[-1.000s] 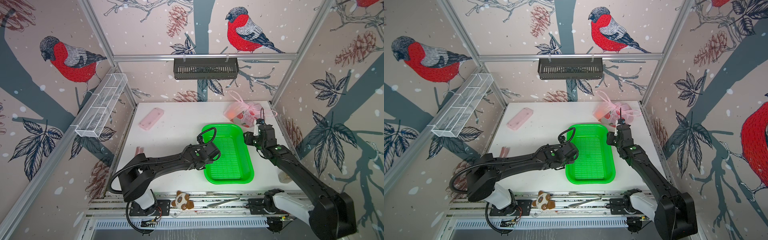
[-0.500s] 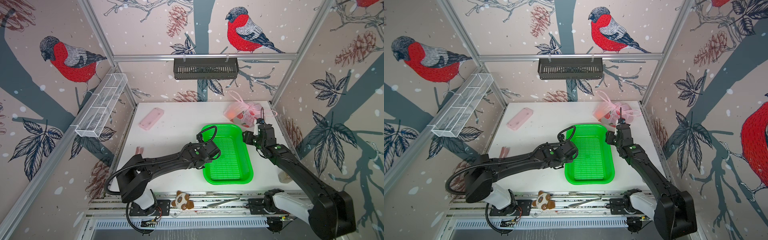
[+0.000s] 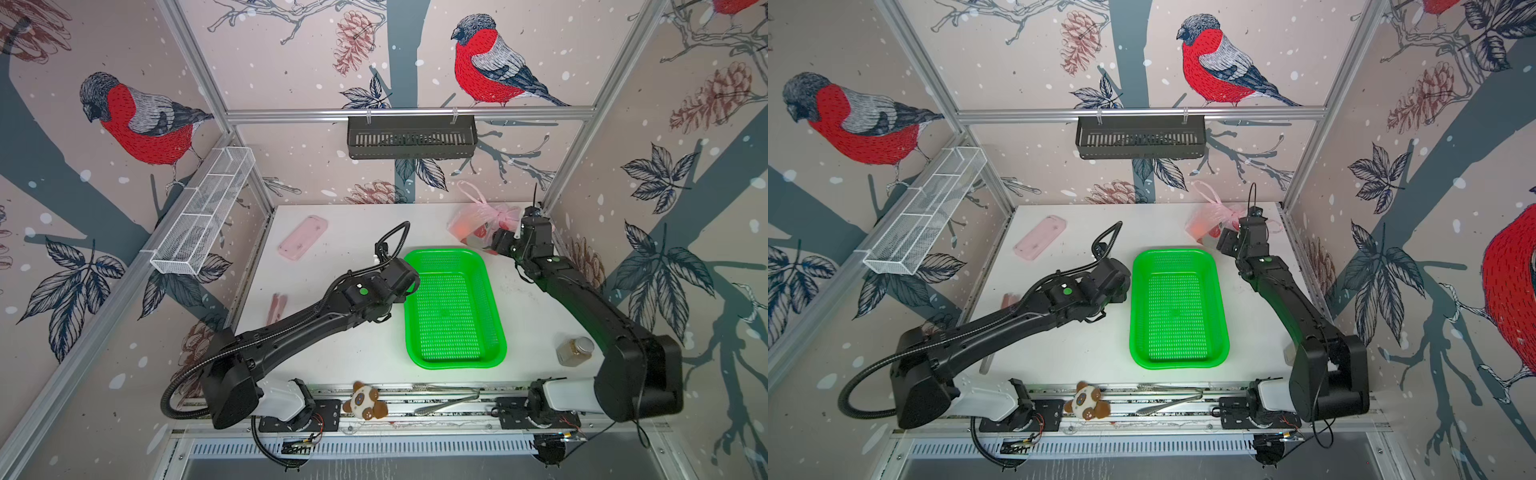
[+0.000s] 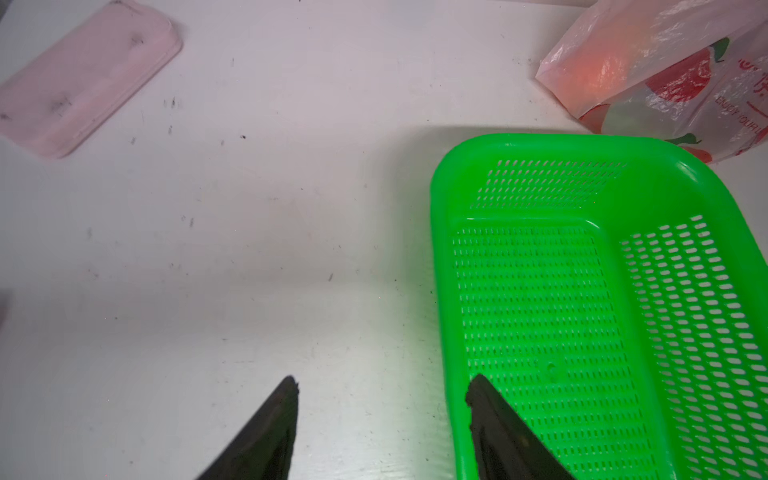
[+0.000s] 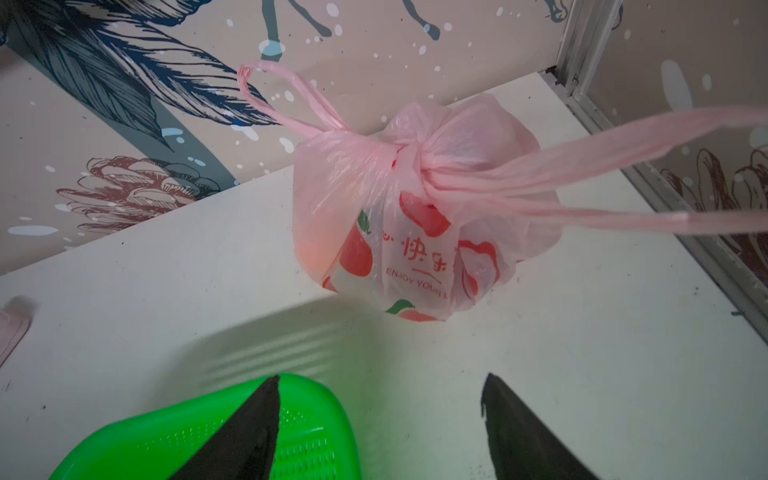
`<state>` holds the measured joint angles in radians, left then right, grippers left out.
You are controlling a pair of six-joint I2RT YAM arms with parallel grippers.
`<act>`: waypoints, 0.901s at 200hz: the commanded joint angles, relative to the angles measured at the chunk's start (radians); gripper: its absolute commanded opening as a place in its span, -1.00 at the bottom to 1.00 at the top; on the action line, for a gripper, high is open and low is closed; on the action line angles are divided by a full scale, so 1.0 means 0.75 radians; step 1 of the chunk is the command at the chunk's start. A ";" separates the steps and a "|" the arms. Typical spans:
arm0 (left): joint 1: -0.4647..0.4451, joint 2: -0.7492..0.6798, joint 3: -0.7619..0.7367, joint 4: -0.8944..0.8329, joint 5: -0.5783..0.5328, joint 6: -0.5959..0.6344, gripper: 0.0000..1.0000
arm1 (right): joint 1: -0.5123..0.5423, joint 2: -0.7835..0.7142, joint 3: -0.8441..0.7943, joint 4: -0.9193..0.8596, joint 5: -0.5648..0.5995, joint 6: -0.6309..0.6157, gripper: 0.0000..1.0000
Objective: Untie the knot of the plastic bag and take out the fruit
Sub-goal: 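Grasp the pink bag's tied knot with the right gripper while the left gripper withdraws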
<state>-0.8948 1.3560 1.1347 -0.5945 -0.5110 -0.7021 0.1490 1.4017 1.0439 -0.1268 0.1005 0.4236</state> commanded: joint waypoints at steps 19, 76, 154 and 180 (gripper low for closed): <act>0.173 -0.119 -0.059 0.225 0.208 0.391 0.34 | -0.020 0.173 0.149 0.026 0.092 0.032 0.60; 0.361 -0.150 -0.084 0.267 0.395 0.570 0.34 | -0.057 0.394 0.329 0.027 0.170 0.128 0.61; 0.486 -0.141 -0.160 0.364 0.577 0.603 0.31 | -0.078 0.667 0.546 0.045 0.158 0.176 0.54; 0.498 -0.130 -0.175 0.382 0.610 0.595 0.30 | -0.078 0.758 0.623 0.053 0.129 0.172 0.36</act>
<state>-0.5285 1.2510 1.0088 -0.3672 -0.1055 -0.2619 0.0906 1.9251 1.4647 -0.1154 0.2146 0.5468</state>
